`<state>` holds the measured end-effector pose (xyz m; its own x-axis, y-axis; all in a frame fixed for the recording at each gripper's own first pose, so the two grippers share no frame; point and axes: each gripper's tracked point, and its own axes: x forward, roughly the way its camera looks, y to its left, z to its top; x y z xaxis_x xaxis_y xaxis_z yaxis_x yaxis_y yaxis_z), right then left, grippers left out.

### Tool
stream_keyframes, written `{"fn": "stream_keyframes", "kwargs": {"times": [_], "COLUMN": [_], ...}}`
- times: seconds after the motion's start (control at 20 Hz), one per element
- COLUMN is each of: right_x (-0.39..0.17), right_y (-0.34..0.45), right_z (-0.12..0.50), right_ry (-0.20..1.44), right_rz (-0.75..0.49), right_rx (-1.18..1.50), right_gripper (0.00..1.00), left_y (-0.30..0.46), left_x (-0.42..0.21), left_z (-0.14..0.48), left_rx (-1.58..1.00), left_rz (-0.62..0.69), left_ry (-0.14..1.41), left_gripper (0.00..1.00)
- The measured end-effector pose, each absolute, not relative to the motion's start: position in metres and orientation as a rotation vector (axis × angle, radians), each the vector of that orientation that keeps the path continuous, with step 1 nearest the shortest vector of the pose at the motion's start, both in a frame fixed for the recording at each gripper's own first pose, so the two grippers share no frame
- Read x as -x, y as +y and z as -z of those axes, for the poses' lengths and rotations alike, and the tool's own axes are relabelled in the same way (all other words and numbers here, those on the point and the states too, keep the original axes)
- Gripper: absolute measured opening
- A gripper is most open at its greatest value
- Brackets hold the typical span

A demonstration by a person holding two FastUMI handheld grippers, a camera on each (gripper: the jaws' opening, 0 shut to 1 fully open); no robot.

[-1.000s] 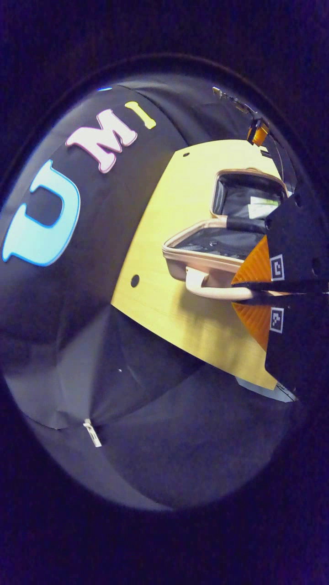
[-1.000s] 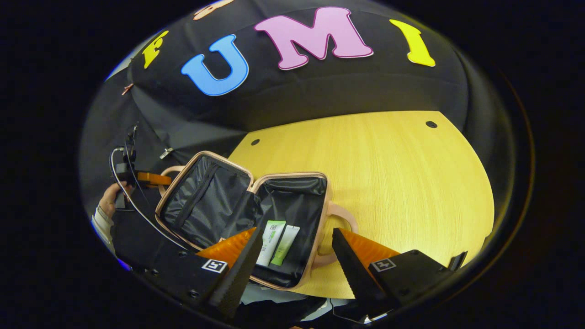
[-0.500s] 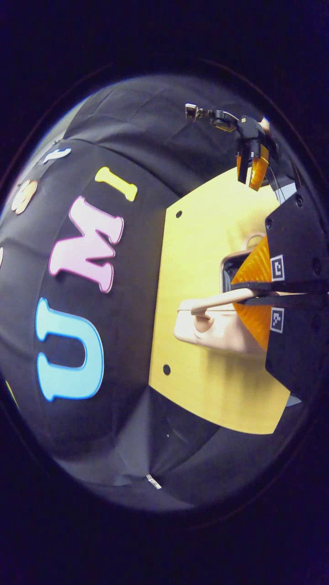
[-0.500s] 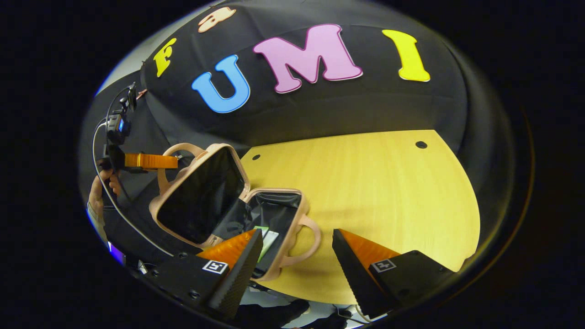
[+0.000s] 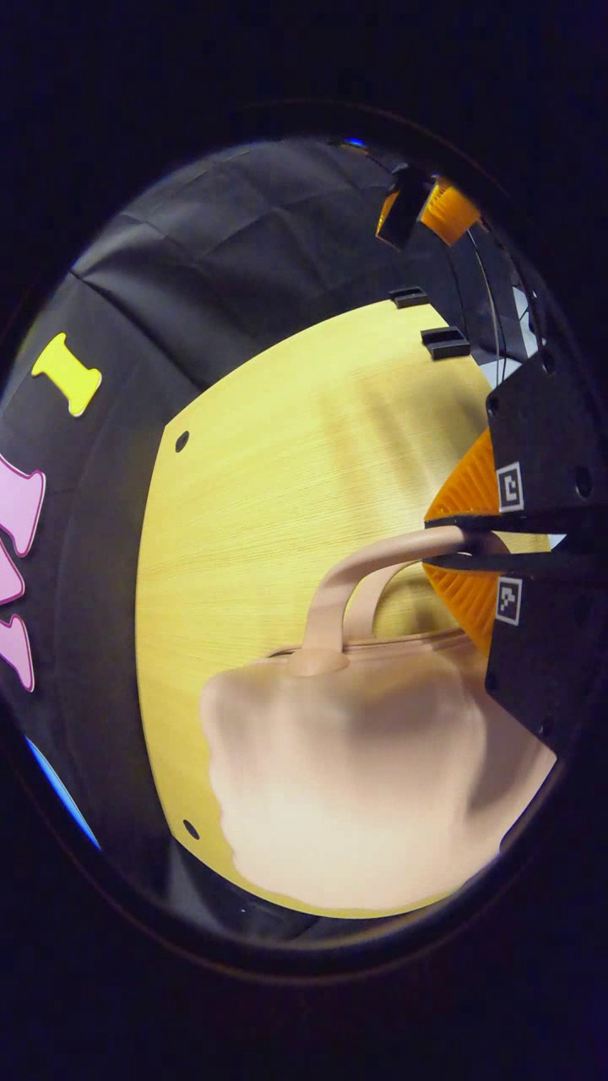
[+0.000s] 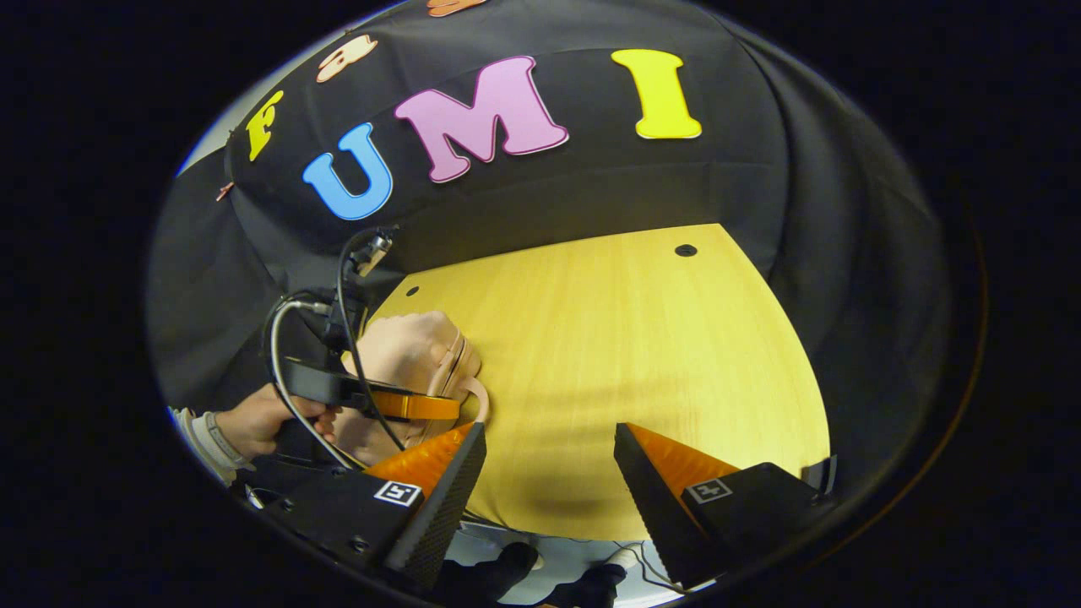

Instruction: First open the suitcase, pack the skin care products into it, and then close the suitcase.

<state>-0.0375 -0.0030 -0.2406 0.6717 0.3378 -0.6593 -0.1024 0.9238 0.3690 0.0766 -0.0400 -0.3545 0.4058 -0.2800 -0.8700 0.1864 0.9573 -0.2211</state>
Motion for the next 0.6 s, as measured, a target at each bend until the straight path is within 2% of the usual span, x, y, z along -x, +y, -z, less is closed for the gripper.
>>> {"fn": "stream_keyframes", "kwargs": {"times": [0.05,0.1,0.15,0.2,0.25,0.3,0.35,0.4,0.6], "right_x": [0.04,0.042,0.044,0.044,0.042,0.035,0.03,0.022,-0.014], "right_y": [-0.009,-0.015,-0.023,-0.03,-0.037,-0.045,-0.048,-0.049,-0.047], "right_z": [0.237,0.233,0.227,0.219,0.207,0.193,0.179,0.164,0.089], "right_ry": [0.782,0.764,0.738,0.704,0.663,0.615,0.572,0.528,0.315], "right_rz": [-0.25,-0.251,-0.251,-0.253,-0.251,-0.251,-0.255,-0.26,-0.28], "right_rx": [-0.316,-0.299,-0.273,-0.25,-0.232,-0.216,-0.2,-0.18,-0.08], "right_gripper": [0.97,0.97,0.97,0.97,0.97,0.97,0.97,0.97,0.98], "left_y": [-0.042,-0.043,-0.043,-0.044,-0.041,-0.033,-0.025,-0.022,-0.035], "left_x": [-0.079,-0.082,-0.084,-0.085,-0.083,-0.084,-0.085,-0.084,-0.062], "left_z": [0.351,0.345,0.337,0.324,0.307,0.287,0.26,0.227,0.088], "left_rx": [0.067,0.048,0.026,0.015,-0.013,-0.063,-0.106,-0.13,-0.095], "left_rz": [0.278,0.266,0.238,0.216,0.176,0.114,0.064,0.028,-0.019], "left_ry": [1.102,1.077,1.032,0.988,0.94,0.874,0.792,0.706,0.362], "left_gripper": [0.16,0.26,0.31,0.5,0.6,0.91,0.98,0.99,0.98]}}
